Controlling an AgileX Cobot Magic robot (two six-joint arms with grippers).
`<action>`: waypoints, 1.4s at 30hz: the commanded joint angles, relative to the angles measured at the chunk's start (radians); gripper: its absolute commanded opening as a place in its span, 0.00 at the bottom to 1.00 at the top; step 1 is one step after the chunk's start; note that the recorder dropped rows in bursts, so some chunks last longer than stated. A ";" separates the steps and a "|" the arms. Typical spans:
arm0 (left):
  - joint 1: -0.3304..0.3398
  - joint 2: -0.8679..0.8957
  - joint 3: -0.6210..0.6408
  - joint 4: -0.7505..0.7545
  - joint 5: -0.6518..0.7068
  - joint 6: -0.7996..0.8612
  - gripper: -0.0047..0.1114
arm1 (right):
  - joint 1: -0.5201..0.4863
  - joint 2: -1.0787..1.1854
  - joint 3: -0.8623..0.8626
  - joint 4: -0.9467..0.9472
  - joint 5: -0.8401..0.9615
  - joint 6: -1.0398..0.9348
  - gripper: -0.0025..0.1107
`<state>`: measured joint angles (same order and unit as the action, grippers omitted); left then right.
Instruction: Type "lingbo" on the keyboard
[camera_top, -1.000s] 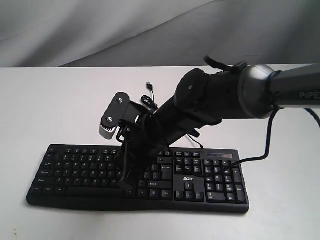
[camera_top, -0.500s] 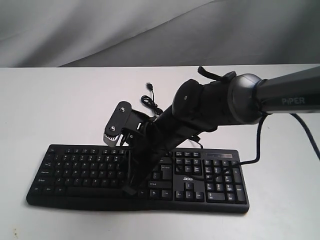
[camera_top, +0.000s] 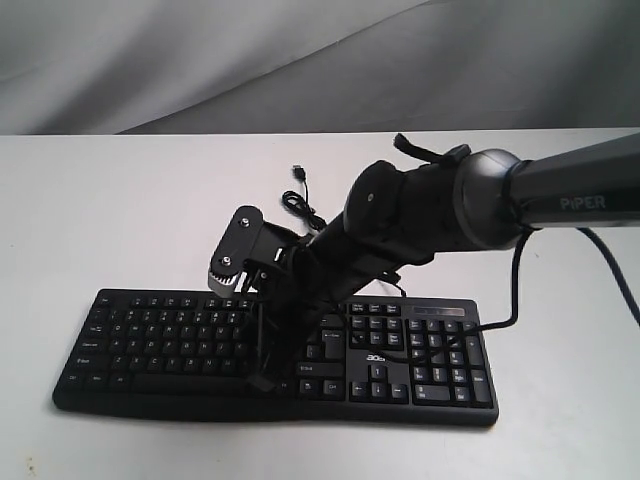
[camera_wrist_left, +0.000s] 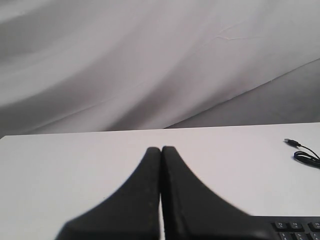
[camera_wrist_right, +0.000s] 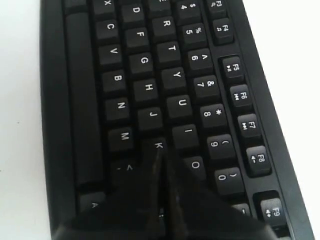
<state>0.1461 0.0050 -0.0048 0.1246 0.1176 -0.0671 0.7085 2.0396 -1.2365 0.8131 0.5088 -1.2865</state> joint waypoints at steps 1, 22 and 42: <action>-0.007 -0.005 0.005 0.000 -0.009 -0.002 0.04 | 0.000 0.016 -0.006 -0.007 -0.011 -0.022 0.02; -0.007 -0.005 0.005 0.000 -0.009 -0.002 0.04 | 0.000 0.035 -0.006 0.022 -0.011 -0.054 0.02; -0.007 -0.005 0.005 0.000 -0.009 -0.002 0.04 | 0.017 0.062 -0.097 0.054 -0.028 -0.081 0.02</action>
<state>0.1461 0.0050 -0.0048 0.1246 0.1176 -0.0671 0.7213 2.0808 -1.3119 0.8615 0.4797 -1.3617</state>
